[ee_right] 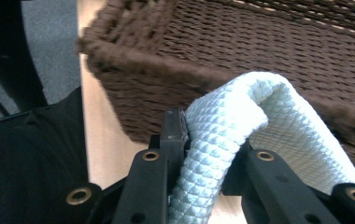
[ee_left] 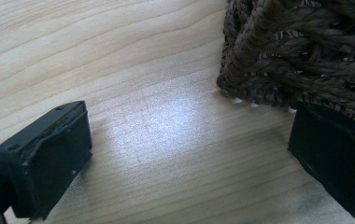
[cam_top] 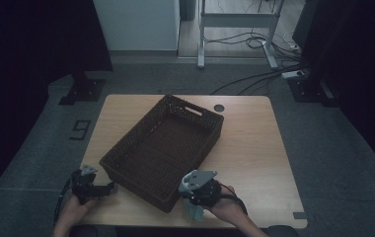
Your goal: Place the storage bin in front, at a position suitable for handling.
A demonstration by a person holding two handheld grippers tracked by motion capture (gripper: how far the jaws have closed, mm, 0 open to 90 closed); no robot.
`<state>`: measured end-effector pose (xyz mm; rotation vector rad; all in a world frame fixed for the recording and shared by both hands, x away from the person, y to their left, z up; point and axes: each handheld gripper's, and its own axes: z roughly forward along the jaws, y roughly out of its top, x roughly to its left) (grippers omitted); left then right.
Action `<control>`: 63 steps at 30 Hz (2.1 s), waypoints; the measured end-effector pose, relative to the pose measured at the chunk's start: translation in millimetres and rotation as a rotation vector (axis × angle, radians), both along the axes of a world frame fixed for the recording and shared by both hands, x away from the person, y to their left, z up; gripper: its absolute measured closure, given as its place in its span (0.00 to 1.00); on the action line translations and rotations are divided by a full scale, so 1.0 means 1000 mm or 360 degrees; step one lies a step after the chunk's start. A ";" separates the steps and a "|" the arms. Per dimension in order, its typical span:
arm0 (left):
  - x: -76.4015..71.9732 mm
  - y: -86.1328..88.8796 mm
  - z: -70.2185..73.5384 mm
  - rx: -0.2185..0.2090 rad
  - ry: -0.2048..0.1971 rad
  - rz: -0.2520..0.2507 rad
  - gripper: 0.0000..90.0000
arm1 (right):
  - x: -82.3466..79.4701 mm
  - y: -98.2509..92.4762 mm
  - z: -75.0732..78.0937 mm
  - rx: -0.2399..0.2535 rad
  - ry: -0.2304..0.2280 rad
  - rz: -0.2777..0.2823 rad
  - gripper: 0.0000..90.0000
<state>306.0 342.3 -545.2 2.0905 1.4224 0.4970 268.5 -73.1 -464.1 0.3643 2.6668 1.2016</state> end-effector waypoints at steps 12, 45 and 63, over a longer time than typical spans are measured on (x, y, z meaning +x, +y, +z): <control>0.000 0.000 0.000 0.0000 0.0000 0.0001 0.00 | -0.025 0.019 0.001 -0.0006 0.0010 0.0176 0.85; 0.000 0.000 0.000 -0.0002 -0.0004 -0.0005 0.00 | 0.008 0.009 -0.028 -0.0135 0.0080 0.0013 0.87; 0.000 0.000 0.000 -0.0004 -0.0008 -0.0009 0.00 | 0.044 -0.016 -0.028 -0.0123 0.0067 -0.0199 0.87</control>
